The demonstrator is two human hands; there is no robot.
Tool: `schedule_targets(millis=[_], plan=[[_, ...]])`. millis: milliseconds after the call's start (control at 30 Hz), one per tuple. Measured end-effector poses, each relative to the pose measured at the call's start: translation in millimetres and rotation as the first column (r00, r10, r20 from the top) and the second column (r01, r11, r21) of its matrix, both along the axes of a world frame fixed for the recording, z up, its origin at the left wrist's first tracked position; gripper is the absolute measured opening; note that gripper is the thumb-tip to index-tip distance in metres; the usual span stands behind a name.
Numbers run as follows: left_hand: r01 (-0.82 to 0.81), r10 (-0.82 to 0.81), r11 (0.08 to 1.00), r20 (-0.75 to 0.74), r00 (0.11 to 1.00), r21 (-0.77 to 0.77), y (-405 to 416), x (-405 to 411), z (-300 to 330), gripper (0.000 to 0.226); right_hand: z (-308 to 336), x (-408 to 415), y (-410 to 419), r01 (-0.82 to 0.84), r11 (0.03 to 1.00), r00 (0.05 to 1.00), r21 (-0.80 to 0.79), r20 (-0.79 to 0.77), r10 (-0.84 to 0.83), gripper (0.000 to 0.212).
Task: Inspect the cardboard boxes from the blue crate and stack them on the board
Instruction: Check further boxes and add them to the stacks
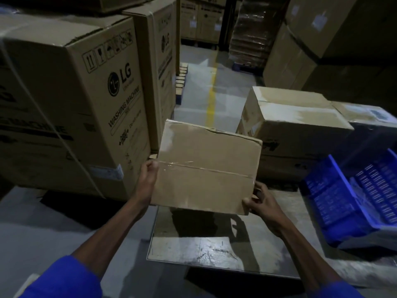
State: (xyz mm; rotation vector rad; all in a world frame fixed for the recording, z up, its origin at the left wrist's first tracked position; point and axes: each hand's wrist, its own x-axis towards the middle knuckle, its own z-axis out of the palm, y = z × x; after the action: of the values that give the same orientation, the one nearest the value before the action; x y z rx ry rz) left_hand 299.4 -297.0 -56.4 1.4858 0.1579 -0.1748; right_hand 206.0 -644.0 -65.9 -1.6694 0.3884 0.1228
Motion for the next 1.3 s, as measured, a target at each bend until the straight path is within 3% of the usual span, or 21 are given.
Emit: schedule_targets(millis=[100, 200, 300, 367, 467, 567, 700, 767, 900, 967, 1067, 1133, 1200, 1300], plan=[[-0.041, 0.036, 0.994, -0.045, 0.998, -0.102, 8, 1, 2, 0.073, 1, 2, 1, 0.026, 0.999, 0.999, 0.019, 0.018, -0.027, 0.063], [-0.069, 0.054, 0.987, -0.108, 0.993, -0.143, 8, -4, 3, 0.08, 5, 3, 0, 0.18, 0.977, 0.983, 0.117, -0.051, -0.175, 0.053], [-0.082, 0.056, 0.986, -0.177, 0.983, -0.144, 1, -11, 1, 0.079, 9, 2, 0, 0.306, 0.929, 0.95, 0.208, -0.128, -0.284, 0.03], [-0.033, 0.003, 0.991, -0.226, 0.974, -0.129, -1, -16, -2, 0.094, 9, 0, -1, 0.33, 0.917, 0.941, 0.225, -0.151, -0.302, 0.018], [0.019, -0.054, 0.992, -0.281, 0.958, -0.124, 2, -18, -2, 0.099, 11, -3, 1, 0.308, 0.925, 0.948, 0.223, -0.155, -0.278, 0.026], [0.152, -0.173, 0.985, -0.328, 0.929, -0.087, 12, -8, 9, 0.111, 10, -6, 2, 0.296, 0.929, 0.951, 0.22, -0.155, -0.267, 0.019], [0.292, -0.253, 0.956, -0.424, 0.87, 0.03, 22, 6, 26, 0.1, 9, -7, 5, 0.3, 0.928, 0.951, 0.221, -0.148, -0.272, 0.019], [0.266, -0.204, 0.961, -0.45, 0.869, 0.078, 23, 8, 27, 0.09, 10, -7, 6, 0.285, 0.931, 0.957, 0.23, -0.123, -0.262, 0.021], [0.169, -0.113, 0.982, -0.446, 0.888, 0.087, 28, 2, 39, 0.038, 1, -4, 11, 0.26, 0.954, 0.961, 0.152, -0.138, -0.24, 0.032], [0.122, -0.079, 0.99, -0.438, 0.895, 0.07, 37, 0, 43, 0.026, -5, -2, 19, 0.226, 0.972, 0.947, 0.066, -0.251, -0.203, 0.043], [0.057, -0.056, 0.998, -0.397, 0.916, -0.008, 60, 1, 37, 0.018, -3, -3, 37, 0.182, 0.972, 0.929, 0.148, -0.35, -0.121, 0.055], [0.001, 0.007, 1.0, -0.345, 0.939, 0.023, 77, 8, 27, 0.026, 6, -3, 46, 0.182, 0.968, 0.957, 0.175, -0.259, -0.133, 0.053], [-0.079, 0.121, 0.985, -0.281, 0.952, 0.155, 92, 12, 14, 0.026, 14, 1, 50, 0.2, 0.951, 0.977, 0.235, -0.118, -0.177, 0.061], [-0.105, 0.208, 0.927, -0.261, 0.943, 0.359, 104, 16, -22, 0.041, 32, 11, 53, 0.145, 0.936, 0.982, 0.32, 0.068, -0.175, 0.096]])
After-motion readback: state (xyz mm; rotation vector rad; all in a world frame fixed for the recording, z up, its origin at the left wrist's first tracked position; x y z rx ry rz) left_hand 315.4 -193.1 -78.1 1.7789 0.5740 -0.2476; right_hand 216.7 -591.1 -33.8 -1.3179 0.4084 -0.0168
